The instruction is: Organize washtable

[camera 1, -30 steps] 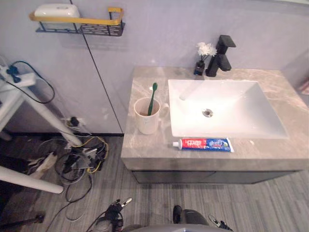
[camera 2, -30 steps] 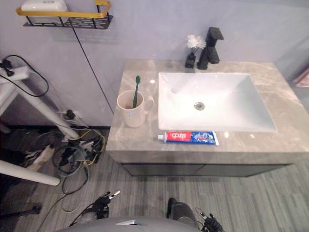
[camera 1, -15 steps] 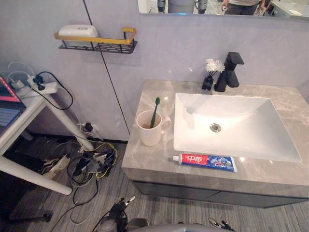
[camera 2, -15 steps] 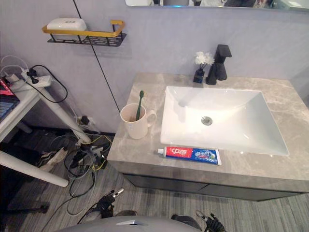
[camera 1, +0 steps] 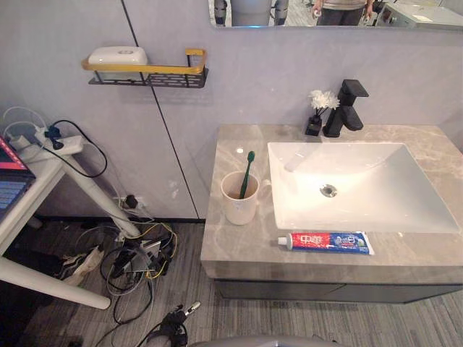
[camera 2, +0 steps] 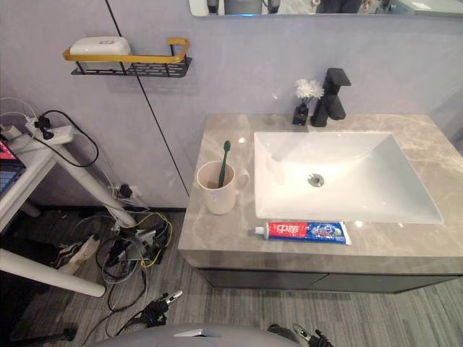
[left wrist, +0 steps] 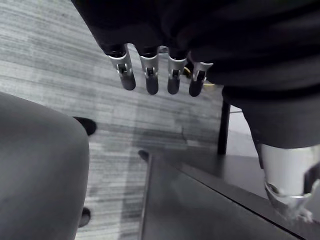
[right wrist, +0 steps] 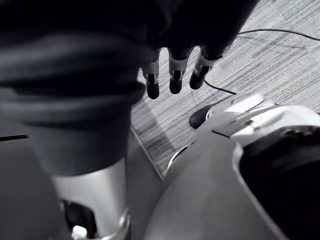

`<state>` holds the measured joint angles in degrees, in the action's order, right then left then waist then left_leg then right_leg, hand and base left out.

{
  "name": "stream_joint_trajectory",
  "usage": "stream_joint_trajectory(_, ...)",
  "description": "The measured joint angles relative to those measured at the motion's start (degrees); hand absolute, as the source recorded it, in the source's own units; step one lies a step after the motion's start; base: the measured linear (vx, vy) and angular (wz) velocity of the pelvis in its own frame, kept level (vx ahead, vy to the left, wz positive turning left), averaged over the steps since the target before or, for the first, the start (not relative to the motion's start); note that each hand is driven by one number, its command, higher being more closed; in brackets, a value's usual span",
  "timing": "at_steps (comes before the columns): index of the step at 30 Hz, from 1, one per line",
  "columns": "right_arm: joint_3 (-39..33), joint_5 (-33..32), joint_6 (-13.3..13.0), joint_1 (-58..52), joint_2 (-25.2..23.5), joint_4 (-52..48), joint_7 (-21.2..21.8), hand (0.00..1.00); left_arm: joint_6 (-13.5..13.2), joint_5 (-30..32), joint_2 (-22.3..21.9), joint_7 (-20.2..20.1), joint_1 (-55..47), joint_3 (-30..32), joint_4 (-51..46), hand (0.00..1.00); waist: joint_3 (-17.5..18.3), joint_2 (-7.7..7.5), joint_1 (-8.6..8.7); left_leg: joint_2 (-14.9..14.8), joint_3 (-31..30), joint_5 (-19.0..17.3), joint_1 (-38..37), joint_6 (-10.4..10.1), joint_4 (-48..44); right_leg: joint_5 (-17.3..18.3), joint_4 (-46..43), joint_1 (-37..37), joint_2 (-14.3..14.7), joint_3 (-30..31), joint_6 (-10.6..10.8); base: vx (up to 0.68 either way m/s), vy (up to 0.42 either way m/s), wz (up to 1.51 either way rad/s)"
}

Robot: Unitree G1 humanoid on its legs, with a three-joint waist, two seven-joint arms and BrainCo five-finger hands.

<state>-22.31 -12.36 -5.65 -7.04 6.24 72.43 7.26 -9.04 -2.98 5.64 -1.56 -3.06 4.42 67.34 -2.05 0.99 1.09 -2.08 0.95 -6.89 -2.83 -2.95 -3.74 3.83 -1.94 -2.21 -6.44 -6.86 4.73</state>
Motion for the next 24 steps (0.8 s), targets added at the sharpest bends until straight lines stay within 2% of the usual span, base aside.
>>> stream_joint_trajectory(6,1.78,0.01,-0.05,-0.21,0.16,0.06,-0.16,0.00,-0.36,-2.15,-0.13,1.06,-0.29,0.12,-0.02,0.00,0.05,-0.02,-0.09,0.16,-0.11,0.00,-0.73,0.00,0.03,-0.14,1.41,-1.57,0.14,-0.16,0.12,0.09,-0.022,0.02)
stream_joint_trajectory(10,1.92,-0.03,-0.15,-0.25,0.16,0.05,-0.58,0.00,-0.79,-8.79,-0.51,1.68,-1.51,1.39,-3.01,0.00,0.12,-0.20,-0.13,0.18,-0.55,0.00,-0.72,0.00,0.10,-0.15,1.49,-1.78,0.06,-0.57,0.12,0.00,0.003,0.05)
stream_joint_trajectory(12,1.94,-0.10,-0.37,-0.63,0.01,-0.06,-1.11,0.00,-1.56,-14.65,-1.40,2.42,-5.30,4.16,-14.52,0.00,0.42,-0.72,-0.43,0.24,-1.44,0.02,-0.05,0.02,0.10,-0.16,1.52,-1.56,-0.03,-1.67,0.12,-0.04,0.011,0.20)
stream_joint_trajectory(13,2.14,-0.07,-0.41,-1.00,-0.06,-0.07,-1.25,0.00,-2.54,-17.06,-1.60,2.88,-7.14,5.26,-21.46,0.00,0.62,-1.04,-1.28,0.25,-1.70,0.08,0.19,0.09,0.10,-0.18,1.51,-1.52,-0.02,-1.98,0.09,-0.05,0.011,0.22)
stream_joint_trajectory(14,2.30,-0.07,-0.41,-1.25,-0.06,-0.06,-1.31,0.00,-2.93,-17.71,-1.60,3.29,-7.99,5.80,-24.71,0.00,0.69,-1.16,-1.76,0.26,-1.90,0.19,0.26,0.17,0.11,-0.21,1.51,-1.50,-0.02,-2.01,0.05,-0.06,0.014,0.17)
stream_joint_trajectory(15,2.56,-0.07,-0.40,-1.66,-0.06,-0.05,-1.58,0.00,-3.47,-19.17,-2.16,4.19,-9.30,8.69,-32.20,0.00,0.73,-1.21,-2.50,0.33,-2.26,0.46,0.32,0.24,0.16,-0.22,1.42,-1.57,-0.07,-2.28,0.04,-0.07,0.010,0.12)
stream_joint_trajectory(18,4.35,-0.06,-0.43,-1.84,0.15,-0.29,-1.97,0.00,-4.74,-19.09,-2.91,7.26,-10.34,12.62,-43.66,0.00,0.73,-1.17,-2.93,0.50,-3.10,1.79,0.34,0.19,1.26,-0.41,1.37,-1.55,-0.22,-3.37,-0.02,-0.08,0.011,0.18)
stream_joint_trajectory(20,5.02,-0.06,-0.38,-1.90,0.50,-0.44,-2.23,0.00,-4.76,-17.58,-2.91,8.90,-10.34,13.00,-51.48,0.00,0.64,-1.03,-3.05,0.55,-3.98,2.86,0.36,0.14,2.18,-0.60,1.38,-1.47,-0.22,-4.00,-0.12,-0.09,0.008,0.25)
stream_joint_trajectory(24,6.25,-0.08,-0.31,-1.78,1.24,-0.54,-2.15,0.00,-4.62,-6.42,-2.38,11.19,-10.16,10.01,-68.89,0.00,0.72,-0.53,-3.06,0.40,-5.09,4.78,0.40,0.04,4.28,-1.02,1.57,-0.94,-0.12,-5.14,-0.30,-0.08,0.009,0.15)
